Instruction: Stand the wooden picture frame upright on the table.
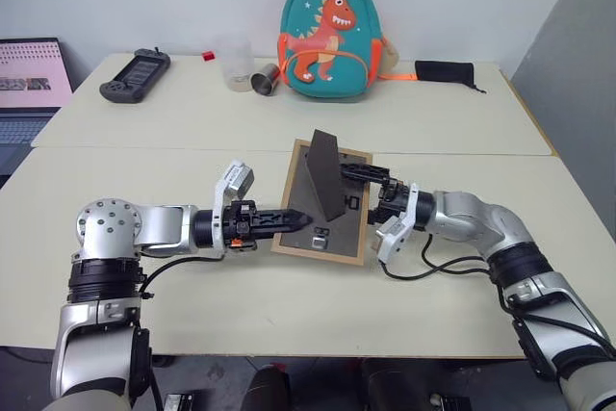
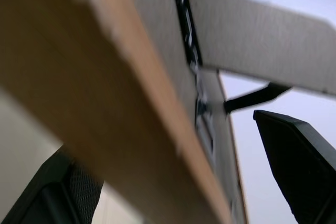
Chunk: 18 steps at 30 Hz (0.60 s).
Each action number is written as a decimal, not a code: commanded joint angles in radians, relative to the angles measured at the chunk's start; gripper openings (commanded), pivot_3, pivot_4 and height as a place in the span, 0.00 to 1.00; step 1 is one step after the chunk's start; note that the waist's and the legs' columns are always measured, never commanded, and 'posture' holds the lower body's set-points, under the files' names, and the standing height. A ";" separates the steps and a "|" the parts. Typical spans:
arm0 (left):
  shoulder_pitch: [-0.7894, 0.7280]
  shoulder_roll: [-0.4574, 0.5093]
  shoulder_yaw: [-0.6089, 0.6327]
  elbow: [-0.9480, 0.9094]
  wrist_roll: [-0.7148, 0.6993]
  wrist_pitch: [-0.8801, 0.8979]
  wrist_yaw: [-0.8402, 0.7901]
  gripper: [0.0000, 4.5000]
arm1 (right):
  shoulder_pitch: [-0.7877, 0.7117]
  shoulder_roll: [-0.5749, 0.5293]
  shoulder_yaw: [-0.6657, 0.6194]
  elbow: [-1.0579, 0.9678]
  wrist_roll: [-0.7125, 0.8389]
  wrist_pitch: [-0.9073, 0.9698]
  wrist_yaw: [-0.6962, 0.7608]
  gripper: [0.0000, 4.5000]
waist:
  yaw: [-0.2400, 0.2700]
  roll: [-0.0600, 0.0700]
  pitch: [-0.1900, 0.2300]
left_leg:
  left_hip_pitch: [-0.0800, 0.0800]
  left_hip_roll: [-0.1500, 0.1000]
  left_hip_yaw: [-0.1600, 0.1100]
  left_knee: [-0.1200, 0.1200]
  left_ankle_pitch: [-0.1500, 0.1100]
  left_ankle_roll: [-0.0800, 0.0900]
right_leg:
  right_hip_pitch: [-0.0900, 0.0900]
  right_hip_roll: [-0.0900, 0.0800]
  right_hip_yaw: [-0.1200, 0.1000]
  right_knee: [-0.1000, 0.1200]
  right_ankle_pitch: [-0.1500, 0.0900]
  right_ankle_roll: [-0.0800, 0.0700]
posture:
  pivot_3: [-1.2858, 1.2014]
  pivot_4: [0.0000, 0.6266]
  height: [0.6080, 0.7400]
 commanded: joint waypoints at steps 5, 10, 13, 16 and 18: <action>0.053 0.044 -0.011 -0.051 -0.235 -0.056 0.159 0.33 | -0.064 -0.032 0.032 0.042 -0.043 -0.027 -0.143 0.58 | -0.001 0.000 0.000 | 0.000 0.000 0.000 0.000 0.000 0.000 | 0.000 0.000 0.000 0.000 0.000 0.000 | 0.52 0.24 1.00; 0.088 0.080 -0.052 -0.078 -0.331 -0.118 0.227 0.39 | -0.069 -0.054 0.049 0.050 -0.033 -0.046 -0.170 0.38 | -0.001 0.000 0.000 | 0.001 0.000 0.000 0.000 0.000 0.000 | 0.000 0.000 0.000 0.001 0.000 0.000 | 0.52 0.24 1.00; 0.100 0.107 -0.068 -0.092 -0.359 -0.145 0.241 0.52 | -0.068 -0.067 0.053 0.051 -0.017 -0.056 -0.171 0.34 | -0.001 0.000 0.000 | 0.001 0.000 0.000 0.000 0.000 0.000 | 0.000 0.000 0.000 0.001 0.000 0.000 | 0.52 0.24 1.00; 0.101 0.131 -0.074 -0.098 -0.361 -0.168 0.240 0.65 | -0.068 -0.079 0.056 0.062 0.016 -0.067 -0.157 0.30 | -0.001 0.000 0.000 | 0.001 0.000 0.000 0.000 0.000 0.000 | 0.000 0.000 0.001 0.001 0.000 0.000 | 0.52 0.24 1.00; 0.097 0.155 -0.061 -0.098 -0.341 -0.172 0.225 0.75 | -0.066 -0.089 0.059 0.075 0.060 -0.075 -0.132 0.30 | -0.001 0.000 0.000 | 0.001 -0.001 0.000 0.000 0.000 0.000 | 0.001 0.000 0.000 0.001 0.000 0.000 | 0.52 0.24 1.00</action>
